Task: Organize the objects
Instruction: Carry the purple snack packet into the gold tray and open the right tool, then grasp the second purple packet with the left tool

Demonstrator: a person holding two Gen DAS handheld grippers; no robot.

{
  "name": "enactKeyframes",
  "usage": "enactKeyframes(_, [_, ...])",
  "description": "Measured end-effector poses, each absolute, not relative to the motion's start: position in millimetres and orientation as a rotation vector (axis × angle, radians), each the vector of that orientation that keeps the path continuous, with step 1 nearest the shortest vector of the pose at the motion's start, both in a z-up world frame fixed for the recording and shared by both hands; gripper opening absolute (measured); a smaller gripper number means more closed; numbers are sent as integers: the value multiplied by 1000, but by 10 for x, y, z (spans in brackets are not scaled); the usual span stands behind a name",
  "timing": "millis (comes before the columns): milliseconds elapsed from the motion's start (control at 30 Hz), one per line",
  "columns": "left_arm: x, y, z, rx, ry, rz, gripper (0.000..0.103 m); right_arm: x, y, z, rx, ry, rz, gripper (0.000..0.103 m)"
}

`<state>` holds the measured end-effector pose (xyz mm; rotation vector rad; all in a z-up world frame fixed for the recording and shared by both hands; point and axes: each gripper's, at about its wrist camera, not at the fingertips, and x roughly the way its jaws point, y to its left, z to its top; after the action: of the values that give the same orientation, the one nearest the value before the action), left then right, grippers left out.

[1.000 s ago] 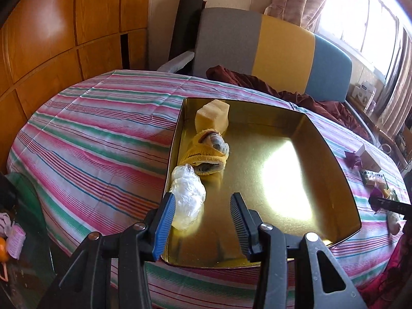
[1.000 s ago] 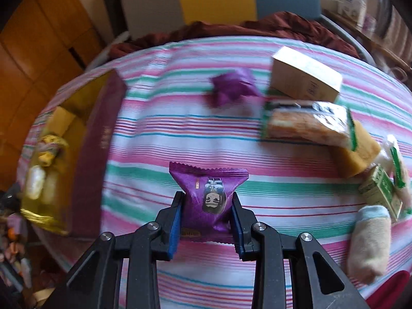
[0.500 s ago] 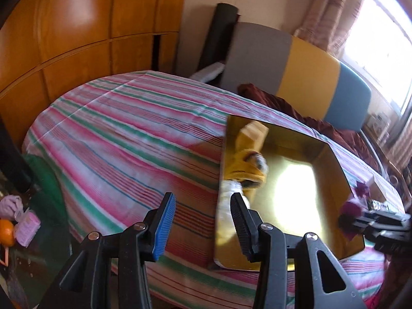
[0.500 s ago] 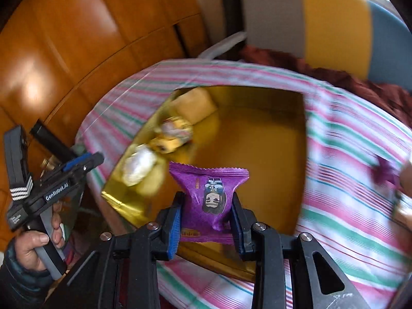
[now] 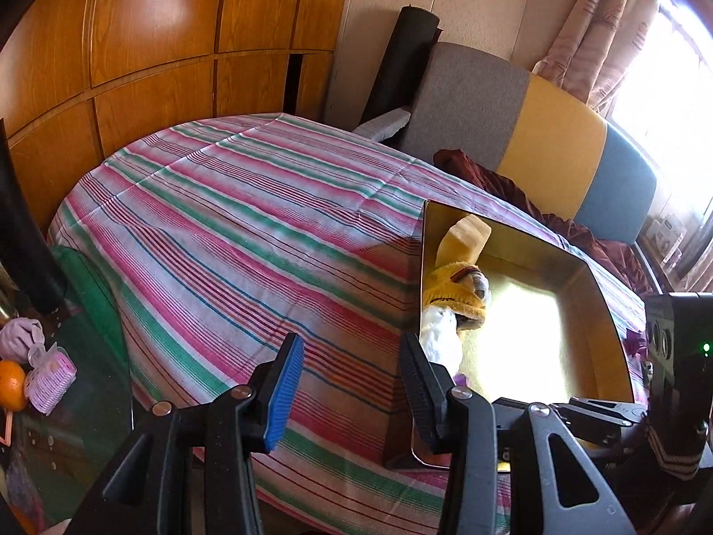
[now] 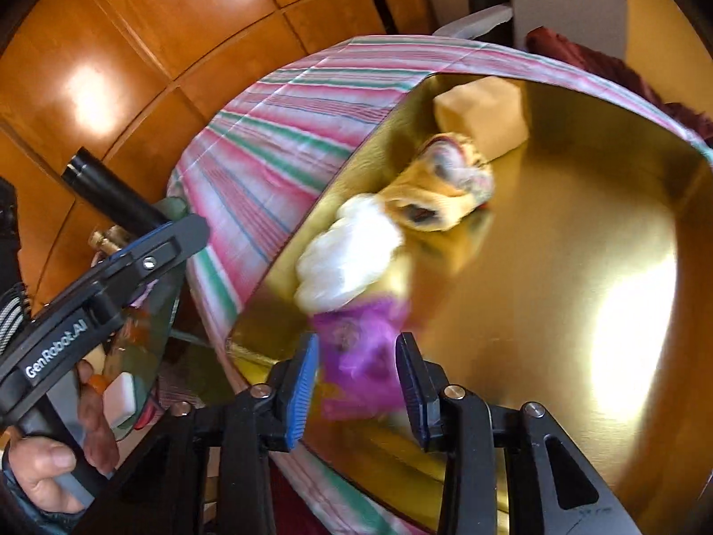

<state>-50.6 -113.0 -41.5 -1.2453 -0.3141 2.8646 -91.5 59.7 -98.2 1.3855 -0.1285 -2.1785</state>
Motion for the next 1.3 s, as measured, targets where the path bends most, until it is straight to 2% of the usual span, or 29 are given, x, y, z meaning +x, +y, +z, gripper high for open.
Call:
enactKeyframes(133, [-496, -1077, -405, -1234, -281, 2866, 45, -853, 690, -953, 1372, -145, -2194, 44])
enactKeyframes(467, [-414, -715, -255, -1165, -142, 2808, 45, -701, 1253, -626, 1313, -203, -2334, 73])
enactKeyframes(633, [-389, -429, -175, -1127, -54, 2749, 45, -641, 1685, -466, 1289, -228, -2425, 80])
enactKeyframes(1033, [-363, 450, -76, -1071, 126, 2575, 45, -552, 3117, -256, 1318, -324, -2694, 84])
enactKeyframes(1200, [-374, 899, -27, -1040, 193, 2475, 45, -553, 3897, -168, 1326, -420, -2844, 89])
enactKeyframes(1300, [-405, 1192, -15, -1048, 207, 2397, 45, -554, 4409, -156, 1325, -538, -2965, 94])
